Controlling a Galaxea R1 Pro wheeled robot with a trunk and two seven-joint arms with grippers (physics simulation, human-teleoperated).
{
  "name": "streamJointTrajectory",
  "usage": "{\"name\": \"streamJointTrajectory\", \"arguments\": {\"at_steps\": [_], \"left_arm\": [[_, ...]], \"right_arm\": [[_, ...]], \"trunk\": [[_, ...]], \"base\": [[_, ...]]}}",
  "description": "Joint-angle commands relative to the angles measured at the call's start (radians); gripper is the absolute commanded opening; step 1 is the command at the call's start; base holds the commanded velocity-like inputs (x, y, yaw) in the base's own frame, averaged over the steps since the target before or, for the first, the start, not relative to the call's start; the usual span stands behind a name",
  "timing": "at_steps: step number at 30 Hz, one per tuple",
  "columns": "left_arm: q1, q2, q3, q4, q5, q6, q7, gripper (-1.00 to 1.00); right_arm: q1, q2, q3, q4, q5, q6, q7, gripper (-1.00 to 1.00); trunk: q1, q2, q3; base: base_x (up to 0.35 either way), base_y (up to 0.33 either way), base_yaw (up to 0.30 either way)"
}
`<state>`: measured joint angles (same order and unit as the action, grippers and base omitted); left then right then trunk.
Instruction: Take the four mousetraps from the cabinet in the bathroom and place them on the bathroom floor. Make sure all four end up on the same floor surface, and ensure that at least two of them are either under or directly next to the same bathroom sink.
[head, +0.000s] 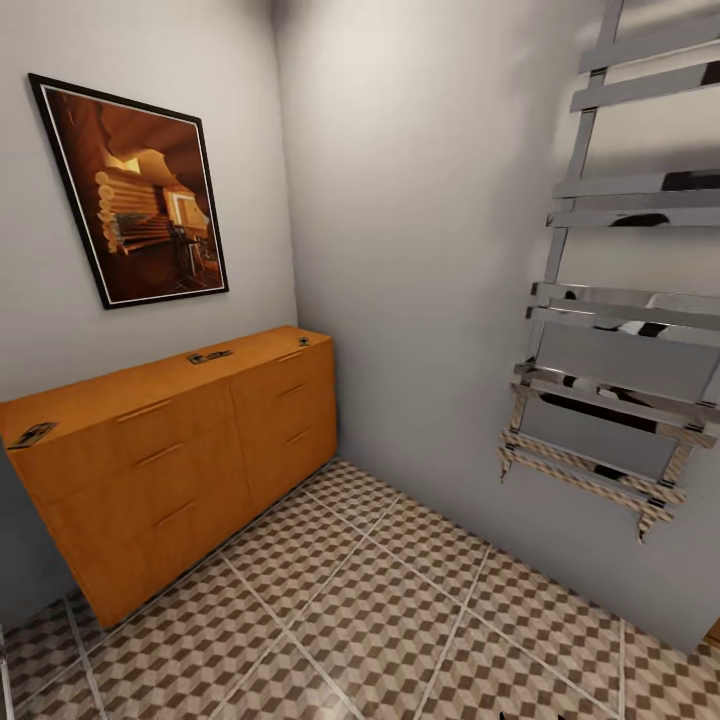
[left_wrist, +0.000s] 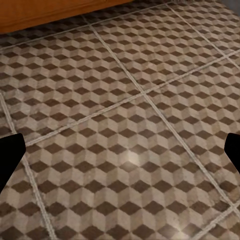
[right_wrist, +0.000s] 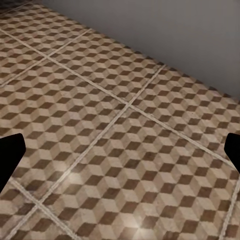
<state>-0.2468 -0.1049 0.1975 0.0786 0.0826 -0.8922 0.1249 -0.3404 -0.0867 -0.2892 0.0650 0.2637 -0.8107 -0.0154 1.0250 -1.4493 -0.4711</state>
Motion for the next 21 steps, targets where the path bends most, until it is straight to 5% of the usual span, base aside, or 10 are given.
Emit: {"name": "streamJointTrajectory", "arguments": {"at_steps": [1, 8, 21], "left_arm": [[-0.002, 0.0, -0.006, 0.004, 0.008, -0.005, 0.0, 1.0], [-0.002, 0.0, -0.006, 0.003, 0.009, -0.005, 0.002, 1.0], [-0.002, 0.003, -0.007, 0.004, 0.008, -0.005, 0.001, 1.0]], "right_arm": [[-0.002, -0.001, -0.008, 0.004, 0.009, -0.005, -0.002, 1.0], [-0.002, -0.001, -0.008, 0.004, 0.009, -0.005, -0.002, 1.0], [-0.002, -0.001, -0.008, 0.004, 0.009, -0.004, -0.003, 1.0]], "trunk": [[0.0, -0.001, -0.001], [0.0, -0.001, -0.001], [0.0, -0.001, -0.001]], "base": [[0.0, 0.0, 0.027], [0.0, 0.0, 0.145], [0.0, 0.0, 0.285]]}}
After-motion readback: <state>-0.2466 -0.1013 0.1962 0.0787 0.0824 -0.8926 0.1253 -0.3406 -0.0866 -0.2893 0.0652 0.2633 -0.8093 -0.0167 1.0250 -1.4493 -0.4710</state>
